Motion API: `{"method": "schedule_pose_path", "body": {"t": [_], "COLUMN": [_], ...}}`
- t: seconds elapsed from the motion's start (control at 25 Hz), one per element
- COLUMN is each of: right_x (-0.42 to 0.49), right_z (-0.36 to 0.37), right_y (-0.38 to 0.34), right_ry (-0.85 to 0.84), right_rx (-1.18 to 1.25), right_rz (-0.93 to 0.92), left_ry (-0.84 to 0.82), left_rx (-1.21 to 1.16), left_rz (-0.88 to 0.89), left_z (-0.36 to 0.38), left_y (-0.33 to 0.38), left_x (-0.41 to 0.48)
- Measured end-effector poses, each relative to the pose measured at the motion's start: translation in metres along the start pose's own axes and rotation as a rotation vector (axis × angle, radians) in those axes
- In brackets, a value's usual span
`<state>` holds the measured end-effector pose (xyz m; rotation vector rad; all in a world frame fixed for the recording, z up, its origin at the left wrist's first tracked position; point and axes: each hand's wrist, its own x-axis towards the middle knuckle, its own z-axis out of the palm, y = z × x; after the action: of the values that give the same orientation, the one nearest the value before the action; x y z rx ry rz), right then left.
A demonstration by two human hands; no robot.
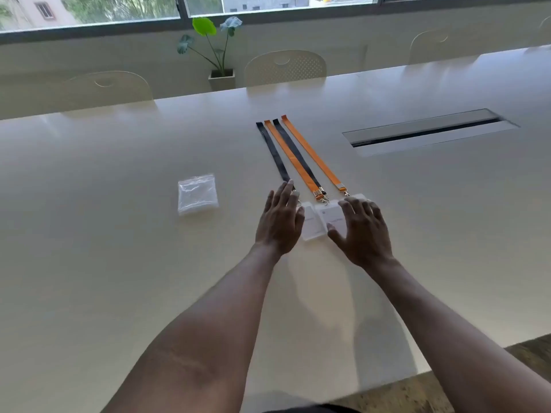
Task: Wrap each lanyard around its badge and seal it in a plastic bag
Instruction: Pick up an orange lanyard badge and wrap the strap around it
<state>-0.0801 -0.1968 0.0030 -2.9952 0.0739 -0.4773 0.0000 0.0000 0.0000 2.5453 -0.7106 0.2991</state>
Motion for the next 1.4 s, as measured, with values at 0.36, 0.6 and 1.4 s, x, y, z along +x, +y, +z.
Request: {"method": "schedule_pose_path", "body": {"t": [0.36, 0.6, 1.4], "right_x": [-0.014, -0.020, -0.021], "right_z": [0.005, 0.011, -0.012], "right_y": [0.012, 0.013, -0.007], "right_ry": [-0.150, -0.110, 0.195], "right_rx": [0.065, 0.107, 0.276], "right_rz": [-0.121, -0.118, -0.159], "left_ry": [-0.131, -0.155, 0.129], "left_rx": [0.001, 0.017, -0.759], "left_rz": [0.023, 0.006, -0.418], "left_z": [0.013, 0.019, -0.030], "left_y": [0.022, 0.030, 0.063], "left_x": [0.026, 0.036, 0.033]}}
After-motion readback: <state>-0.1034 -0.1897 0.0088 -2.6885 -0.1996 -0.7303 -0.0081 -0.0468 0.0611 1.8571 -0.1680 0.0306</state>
